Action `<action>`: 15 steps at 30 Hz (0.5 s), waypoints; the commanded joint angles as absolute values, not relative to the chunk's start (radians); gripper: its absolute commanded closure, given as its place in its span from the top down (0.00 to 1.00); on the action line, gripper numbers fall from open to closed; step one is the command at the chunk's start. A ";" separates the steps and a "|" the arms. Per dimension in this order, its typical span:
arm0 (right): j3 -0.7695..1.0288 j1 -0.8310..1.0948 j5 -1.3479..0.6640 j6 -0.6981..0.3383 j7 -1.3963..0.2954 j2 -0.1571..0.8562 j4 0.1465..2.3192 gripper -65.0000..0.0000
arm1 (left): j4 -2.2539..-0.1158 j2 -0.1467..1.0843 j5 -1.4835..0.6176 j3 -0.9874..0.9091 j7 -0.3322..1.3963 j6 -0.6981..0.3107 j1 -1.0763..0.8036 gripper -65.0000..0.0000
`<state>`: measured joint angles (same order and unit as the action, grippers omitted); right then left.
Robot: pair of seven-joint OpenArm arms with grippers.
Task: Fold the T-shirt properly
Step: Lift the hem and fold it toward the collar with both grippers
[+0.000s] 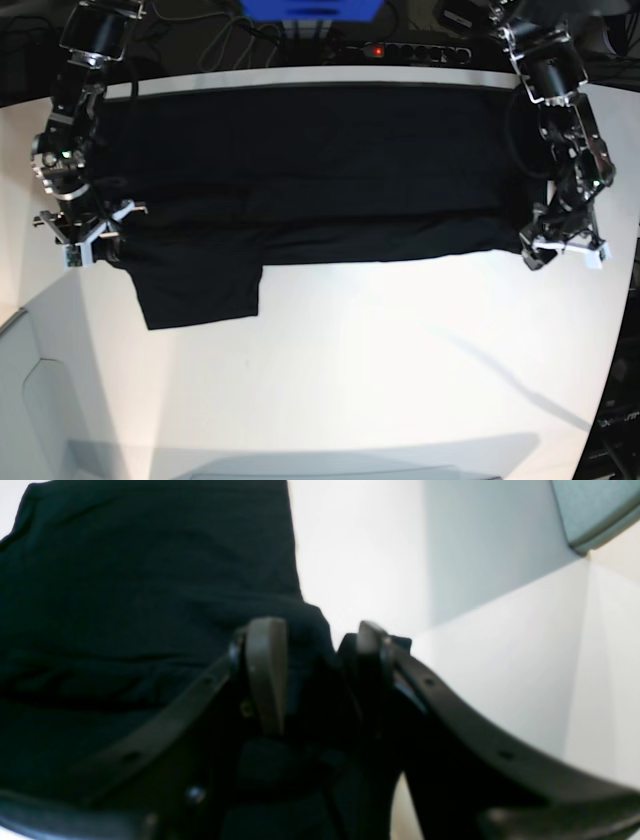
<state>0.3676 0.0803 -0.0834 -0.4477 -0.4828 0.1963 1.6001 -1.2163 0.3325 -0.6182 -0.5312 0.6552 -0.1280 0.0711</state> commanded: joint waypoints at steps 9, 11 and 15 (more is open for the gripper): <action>0.372 0.045 -0.087 -0.460 -0.456 0.209 1.618 0.37 | -1.231 0.338 -0.501 -0.536 0.647 -0.139 0.128 0.29; 0.372 0.045 -0.087 -0.460 -0.456 0.209 1.618 0.37 | -1.231 0.320 -0.476 -0.536 0.644 -0.142 0.128 0.24; 0.372 0.045 -0.087 -0.460 -0.456 0.206 1.621 0.38 | -1.231 0.314 -0.455 -0.536 0.647 -0.145 0.130 0.14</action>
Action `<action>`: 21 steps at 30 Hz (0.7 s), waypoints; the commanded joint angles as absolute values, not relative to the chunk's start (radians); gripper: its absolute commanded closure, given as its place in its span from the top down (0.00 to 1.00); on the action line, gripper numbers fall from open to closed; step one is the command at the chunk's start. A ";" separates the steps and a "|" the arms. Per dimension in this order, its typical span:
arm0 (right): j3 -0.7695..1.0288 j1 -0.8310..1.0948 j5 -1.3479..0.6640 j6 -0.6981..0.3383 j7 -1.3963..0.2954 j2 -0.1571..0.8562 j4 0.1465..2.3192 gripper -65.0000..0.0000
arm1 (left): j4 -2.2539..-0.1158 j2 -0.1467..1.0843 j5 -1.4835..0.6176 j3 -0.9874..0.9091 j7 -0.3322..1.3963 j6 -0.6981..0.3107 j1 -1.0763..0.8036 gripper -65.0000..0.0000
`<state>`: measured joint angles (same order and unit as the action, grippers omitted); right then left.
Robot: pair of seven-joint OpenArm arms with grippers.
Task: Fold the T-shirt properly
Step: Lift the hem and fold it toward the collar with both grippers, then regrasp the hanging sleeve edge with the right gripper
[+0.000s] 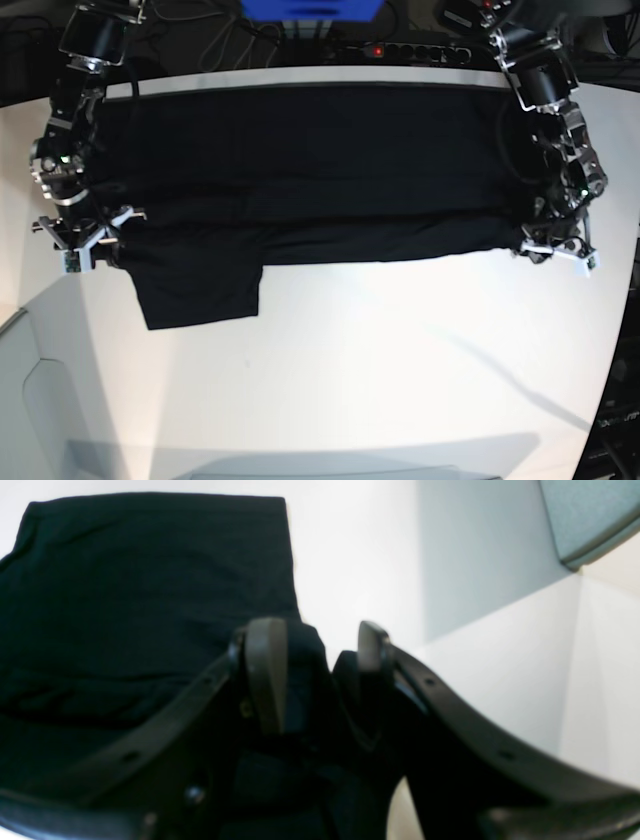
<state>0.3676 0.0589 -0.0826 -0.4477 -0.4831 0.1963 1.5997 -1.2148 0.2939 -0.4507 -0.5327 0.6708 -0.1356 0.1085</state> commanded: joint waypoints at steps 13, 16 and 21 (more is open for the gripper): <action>0.375 0.012 -0.087 -0.460 -0.456 0.205 1.623 0.38 | -1.299 0.314 -0.460 -0.536 0.648 -0.137 0.120 0.00; 0.375 0.002 -0.087 -0.460 -0.456 0.205 1.623 0.38 | -1.349 0.314 -0.460 -0.536 0.650 -0.137 0.117 0.00; 0.375 -0.033 -0.091 -0.460 -0.456 0.205 1.623 0.39 | -1.409 0.312 -0.461 -0.544 0.714 -0.137 0.104 0.00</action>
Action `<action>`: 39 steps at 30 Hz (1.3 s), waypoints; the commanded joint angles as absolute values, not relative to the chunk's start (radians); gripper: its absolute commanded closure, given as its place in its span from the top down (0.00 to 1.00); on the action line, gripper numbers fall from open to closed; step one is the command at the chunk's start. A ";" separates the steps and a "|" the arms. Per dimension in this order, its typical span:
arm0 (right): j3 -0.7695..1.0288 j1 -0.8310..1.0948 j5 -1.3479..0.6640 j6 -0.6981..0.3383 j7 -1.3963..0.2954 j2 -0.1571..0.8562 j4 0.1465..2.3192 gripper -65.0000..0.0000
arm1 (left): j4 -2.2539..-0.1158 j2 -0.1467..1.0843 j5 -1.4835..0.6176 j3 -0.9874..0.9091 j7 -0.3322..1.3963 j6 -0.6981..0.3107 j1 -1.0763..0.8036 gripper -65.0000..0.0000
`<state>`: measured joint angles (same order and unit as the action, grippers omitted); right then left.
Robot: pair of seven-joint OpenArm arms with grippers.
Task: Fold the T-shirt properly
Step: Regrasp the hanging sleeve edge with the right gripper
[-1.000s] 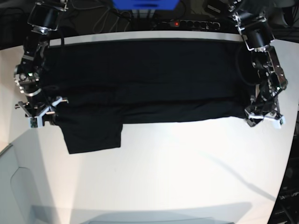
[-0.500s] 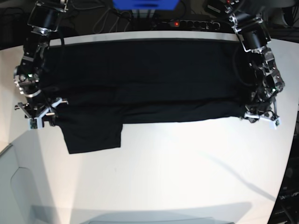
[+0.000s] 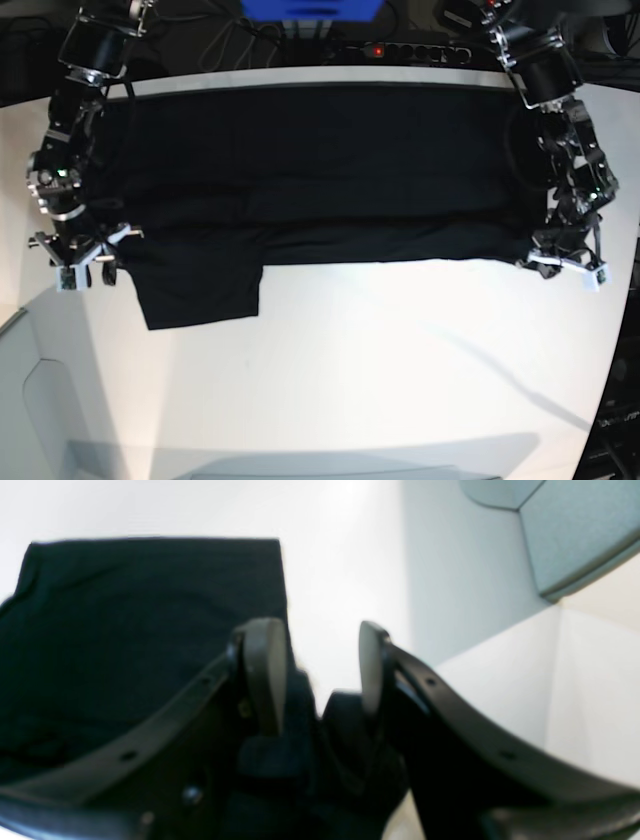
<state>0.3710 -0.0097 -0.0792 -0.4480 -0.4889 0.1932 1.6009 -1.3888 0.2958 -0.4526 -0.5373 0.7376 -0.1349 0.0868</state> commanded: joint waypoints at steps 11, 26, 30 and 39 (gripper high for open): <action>0.286 -0.269 -0.087 -0.460 -0.585 0.213 1.376 0.53 | -1.461 0.292 -0.461 -0.547 0.730 -0.137 0.099 0.00; 0.255 -0.392 -0.084 -0.455 -0.582 0.262 1.041 0.53 | -1.460 0.295 -0.460 -0.547 0.723 -0.137 0.085 0.00; 0.255 -0.369 -0.084 -0.455 -0.582 0.262 1.040 0.53 | -1.457 0.294 -0.460 -0.547 0.722 -0.137 0.085 0.00; 0.191 -0.344 -0.084 -0.455 -0.581 0.220 1.040 0.49 | -1.460 0.300 -0.461 -0.547 0.722 -0.137 0.085 0.00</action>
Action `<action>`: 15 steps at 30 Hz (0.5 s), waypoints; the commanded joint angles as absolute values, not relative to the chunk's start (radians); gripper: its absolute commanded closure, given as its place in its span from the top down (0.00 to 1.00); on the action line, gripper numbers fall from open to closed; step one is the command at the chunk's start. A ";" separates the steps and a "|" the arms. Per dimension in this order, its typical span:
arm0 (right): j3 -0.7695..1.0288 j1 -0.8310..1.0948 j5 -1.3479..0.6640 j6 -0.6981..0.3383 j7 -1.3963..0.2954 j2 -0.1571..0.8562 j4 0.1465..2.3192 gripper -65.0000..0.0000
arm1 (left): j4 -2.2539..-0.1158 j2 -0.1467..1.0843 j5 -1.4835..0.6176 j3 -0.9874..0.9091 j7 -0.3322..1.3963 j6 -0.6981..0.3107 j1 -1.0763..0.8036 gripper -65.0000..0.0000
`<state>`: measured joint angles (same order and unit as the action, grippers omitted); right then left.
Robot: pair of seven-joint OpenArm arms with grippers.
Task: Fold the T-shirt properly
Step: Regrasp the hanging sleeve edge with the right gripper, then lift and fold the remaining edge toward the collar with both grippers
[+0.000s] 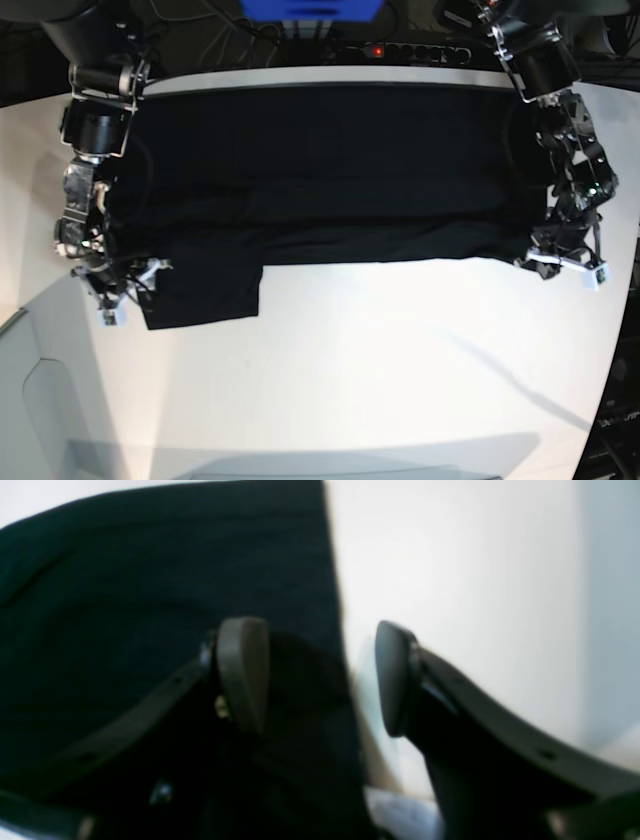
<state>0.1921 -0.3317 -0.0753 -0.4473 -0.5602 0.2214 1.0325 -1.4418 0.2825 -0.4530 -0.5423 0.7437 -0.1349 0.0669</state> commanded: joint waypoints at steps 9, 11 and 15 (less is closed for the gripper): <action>0.142 -0.351 -0.084 -0.455 -0.581 0.220 1.044 0.13 | -1.460 0.302 -0.458 -0.547 0.722 -0.140 0.085 0.00; 0.142 -0.354 -0.084 -0.455 -0.581 0.223 1.066 0.01 | -1.461 0.302 -0.460 -0.547 0.722 -0.140 0.085 0.00; 0.143 -0.346 -0.085 -0.455 -0.588 0.231 1.181 0.00 | -1.475 0.303 -0.461 -0.550 0.722 -0.142 0.085 0.00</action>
<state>0.1402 -0.3141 -0.0753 -0.4484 -0.6167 0.2165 1.1606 -1.4490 0.2825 -0.4522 -0.5430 0.7456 -0.1356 0.0662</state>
